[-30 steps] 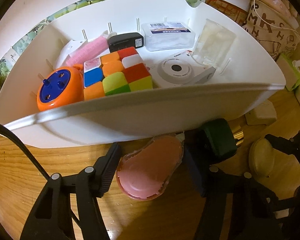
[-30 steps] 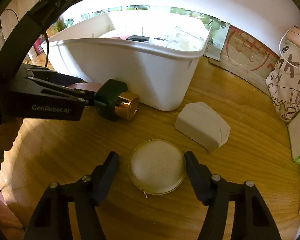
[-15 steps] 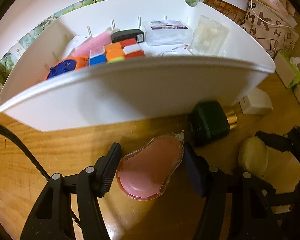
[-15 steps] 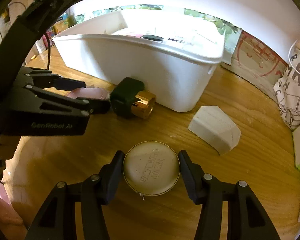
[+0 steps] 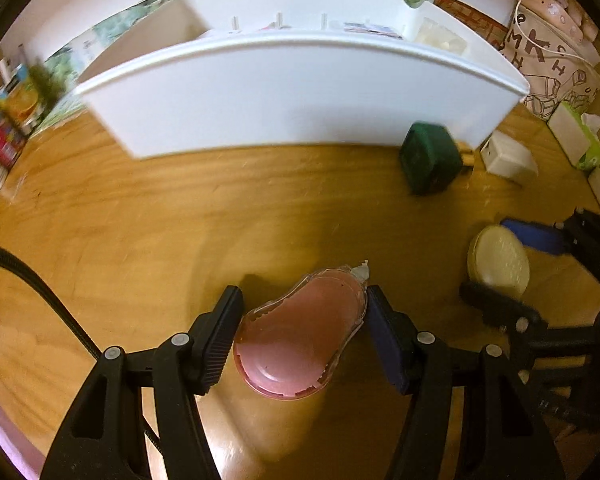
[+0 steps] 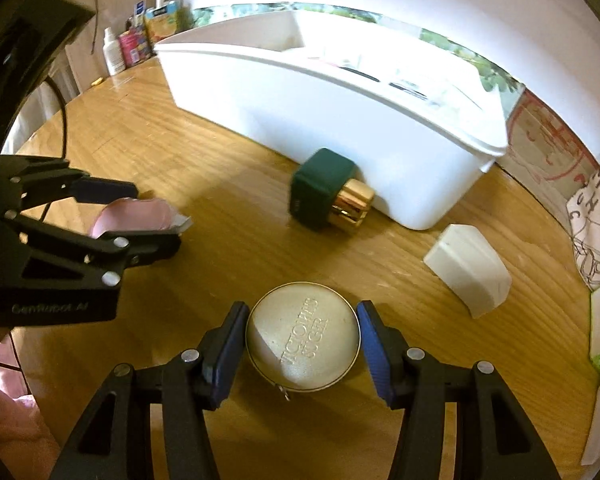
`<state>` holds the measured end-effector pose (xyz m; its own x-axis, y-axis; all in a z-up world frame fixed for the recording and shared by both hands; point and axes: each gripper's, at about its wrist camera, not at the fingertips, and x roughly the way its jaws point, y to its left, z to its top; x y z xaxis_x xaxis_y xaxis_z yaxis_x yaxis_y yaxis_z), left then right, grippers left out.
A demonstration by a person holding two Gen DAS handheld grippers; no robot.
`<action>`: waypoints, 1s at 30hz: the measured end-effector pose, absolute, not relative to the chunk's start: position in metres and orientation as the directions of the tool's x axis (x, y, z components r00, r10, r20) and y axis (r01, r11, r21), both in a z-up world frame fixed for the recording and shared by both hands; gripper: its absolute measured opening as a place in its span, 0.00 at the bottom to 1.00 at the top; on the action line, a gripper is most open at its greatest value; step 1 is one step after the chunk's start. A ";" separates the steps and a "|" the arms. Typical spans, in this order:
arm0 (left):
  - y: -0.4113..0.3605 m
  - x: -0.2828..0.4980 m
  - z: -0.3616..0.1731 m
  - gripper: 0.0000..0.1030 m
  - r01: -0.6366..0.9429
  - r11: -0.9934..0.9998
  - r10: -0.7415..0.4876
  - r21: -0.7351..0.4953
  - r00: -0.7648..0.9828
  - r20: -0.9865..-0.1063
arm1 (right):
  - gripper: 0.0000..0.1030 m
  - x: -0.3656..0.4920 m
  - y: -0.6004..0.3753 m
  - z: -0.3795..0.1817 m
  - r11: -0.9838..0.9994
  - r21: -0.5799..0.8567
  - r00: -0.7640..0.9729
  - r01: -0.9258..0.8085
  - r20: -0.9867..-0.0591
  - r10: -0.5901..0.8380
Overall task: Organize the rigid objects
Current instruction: 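Lift the cream tin and pink pouch and carry both over the bin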
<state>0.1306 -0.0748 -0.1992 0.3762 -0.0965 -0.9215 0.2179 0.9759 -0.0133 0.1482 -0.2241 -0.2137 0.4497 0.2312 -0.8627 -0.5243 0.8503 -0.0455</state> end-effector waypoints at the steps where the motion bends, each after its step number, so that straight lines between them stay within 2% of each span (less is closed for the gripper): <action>1: -0.072 0.126 -0.199 0.64 0.210 0.978 -0.088 -0.007 0.378 -0.922 | 0.54 0.146 -0.222 -0.213 0.847 -0.047 0.448 -0.530 -0.864 0.232; 17: -0.023 0.076 -0.183 0.63 0.088 0.995 -0.072 -0.039 0.413 -0.908 | 0.54 0.121 -0.186 -0.195 0.779 -0.050 0.428 -0.625 -0.856 0.289; 30: -0.004 0.085 -0.138 0.63 0.061 0.998 -0.033 -0.001 0.516 -0.856 | 0.54 0.137 -0.166 -0.147 0.779 -0.032 0.498 -0.626 -0.785 0.367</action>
